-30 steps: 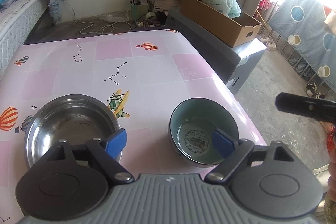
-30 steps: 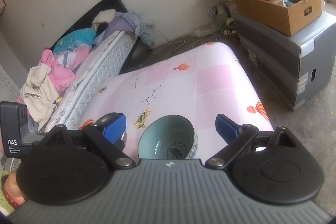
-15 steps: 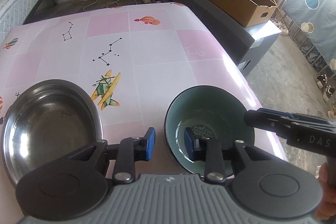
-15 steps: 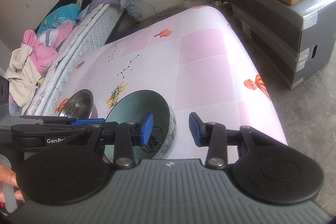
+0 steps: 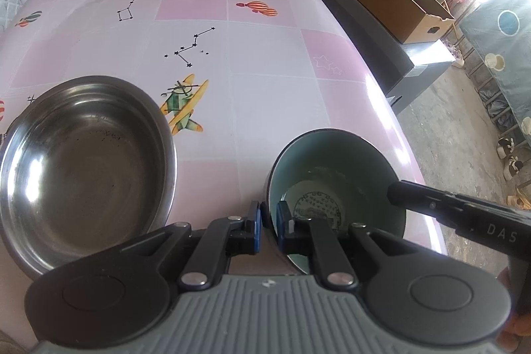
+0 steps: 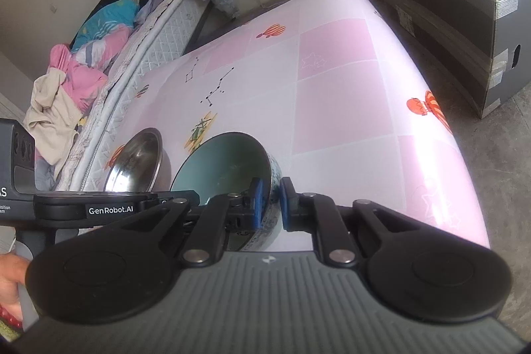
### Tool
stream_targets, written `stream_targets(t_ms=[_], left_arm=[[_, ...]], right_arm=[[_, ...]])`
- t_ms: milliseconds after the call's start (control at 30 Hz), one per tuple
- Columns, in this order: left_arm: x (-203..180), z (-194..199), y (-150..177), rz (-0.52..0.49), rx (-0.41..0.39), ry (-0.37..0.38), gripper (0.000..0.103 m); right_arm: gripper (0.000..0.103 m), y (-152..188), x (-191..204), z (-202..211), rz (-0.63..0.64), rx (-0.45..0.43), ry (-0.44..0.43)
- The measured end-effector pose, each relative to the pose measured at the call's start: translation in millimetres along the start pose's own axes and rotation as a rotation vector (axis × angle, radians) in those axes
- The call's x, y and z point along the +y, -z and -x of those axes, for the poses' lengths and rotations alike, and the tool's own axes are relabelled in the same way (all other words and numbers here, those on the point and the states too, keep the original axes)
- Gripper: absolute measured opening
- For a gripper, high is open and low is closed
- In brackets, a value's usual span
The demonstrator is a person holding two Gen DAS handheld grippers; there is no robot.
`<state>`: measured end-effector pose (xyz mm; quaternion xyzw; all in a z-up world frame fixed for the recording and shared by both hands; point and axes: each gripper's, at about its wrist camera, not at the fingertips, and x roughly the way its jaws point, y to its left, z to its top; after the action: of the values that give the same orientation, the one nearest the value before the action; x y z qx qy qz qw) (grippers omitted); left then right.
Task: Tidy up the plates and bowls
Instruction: 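Reach the right tool to the teal-grey bowl and grip its rim, then lift the teal-grey bowl with the right tool toward the stainless bowl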
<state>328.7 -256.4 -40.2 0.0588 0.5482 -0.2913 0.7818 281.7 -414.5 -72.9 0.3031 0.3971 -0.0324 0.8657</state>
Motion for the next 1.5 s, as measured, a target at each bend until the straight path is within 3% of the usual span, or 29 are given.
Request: stream_targets(t_ms=[200, 800, 1067, 1500], left_arm=[[5.5, 3.7, 5.3, -0.006, 0.008, 0.011, 0.012], [-1.8, -17.9, 4.0, -0.011, 0.055, -0.024, 0.012], [-2.8, -20.5, 4.2, -0.015, 0.054, -0.021, 0.018], [2.8, -15.2, 2.2, 0.054, 0.032, -0.009, 0.017]], right_arm=[[0.01, 4.9, 3.1, 5.1, 0.043, 0.022, -0.009], [0.013, 5.1, -0.3, -12.1, 0.005, 0.045, 0.011], [0.017, 8.6, -1.2, -21.3, 0.0, 0.061, 0.012], [0.018, 9.4, 7.1, -32.4, -0.018, 0.092, 0.036]])
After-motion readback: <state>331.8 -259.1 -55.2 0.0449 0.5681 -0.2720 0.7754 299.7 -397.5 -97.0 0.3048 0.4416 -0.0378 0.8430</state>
